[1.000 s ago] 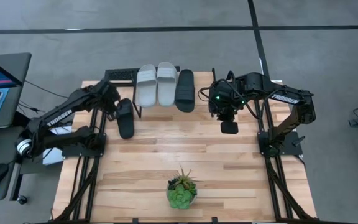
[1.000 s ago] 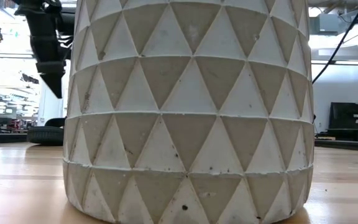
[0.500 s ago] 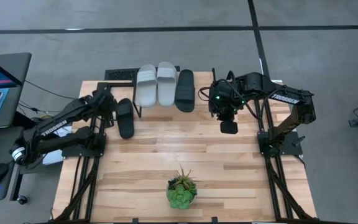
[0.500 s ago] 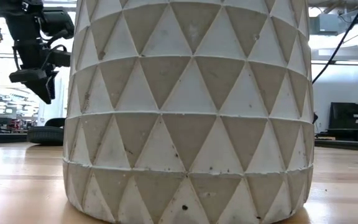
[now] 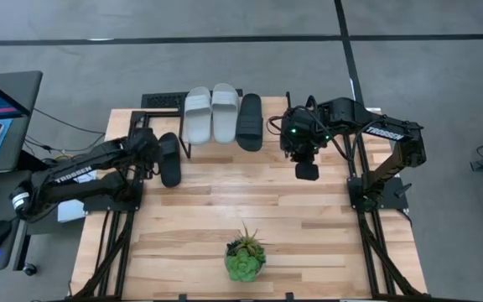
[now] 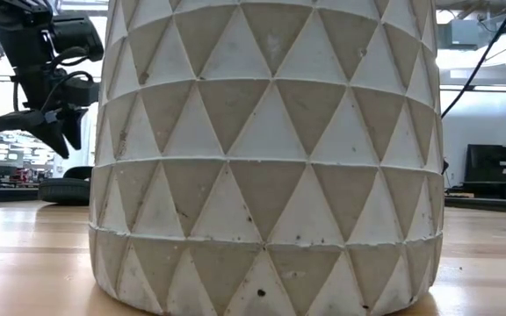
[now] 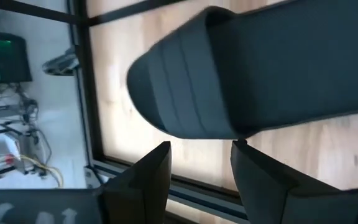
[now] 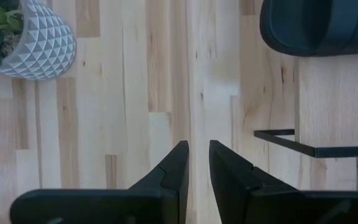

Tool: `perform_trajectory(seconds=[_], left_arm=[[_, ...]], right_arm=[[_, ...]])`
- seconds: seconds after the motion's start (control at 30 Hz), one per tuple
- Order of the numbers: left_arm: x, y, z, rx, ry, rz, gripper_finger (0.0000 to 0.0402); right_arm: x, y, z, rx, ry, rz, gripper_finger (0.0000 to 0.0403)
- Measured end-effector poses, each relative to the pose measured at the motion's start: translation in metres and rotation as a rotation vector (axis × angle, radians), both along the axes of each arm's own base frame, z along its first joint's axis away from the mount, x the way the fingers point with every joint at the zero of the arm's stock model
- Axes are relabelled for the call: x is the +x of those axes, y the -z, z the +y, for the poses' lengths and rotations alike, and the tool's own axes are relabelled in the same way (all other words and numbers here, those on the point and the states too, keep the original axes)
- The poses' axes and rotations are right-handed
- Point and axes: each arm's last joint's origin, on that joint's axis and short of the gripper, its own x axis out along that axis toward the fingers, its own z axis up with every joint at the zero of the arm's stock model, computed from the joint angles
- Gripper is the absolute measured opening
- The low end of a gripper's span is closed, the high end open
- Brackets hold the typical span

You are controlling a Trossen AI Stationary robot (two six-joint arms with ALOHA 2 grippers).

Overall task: Pick and place slides into the shelf
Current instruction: Put the black slide on the shelf

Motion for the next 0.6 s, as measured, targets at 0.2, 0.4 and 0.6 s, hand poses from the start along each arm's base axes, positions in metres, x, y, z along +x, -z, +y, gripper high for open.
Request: perform_trajectory(seconds=[0.2,0.4,0.6], left_arm=[[0.003,0.000,-0.003,-0.054,0.035,-0.045,0.0158],[0.005,0.001,-0.005,-0.070,0.047,-0.061,0.0158],[0.012,0.005,-0.001,-0.078,0.009,-0.044,0.0158]], right_arm=[[0.001,0.000,0.000,-0.001,0.002,-0.013,0.0054],[0.001,0.000,0.000,0.006,0.022,-0.012,0.0054],[0.001,0.000,0.000,0.010,0.033,-0.013,0.0054]])
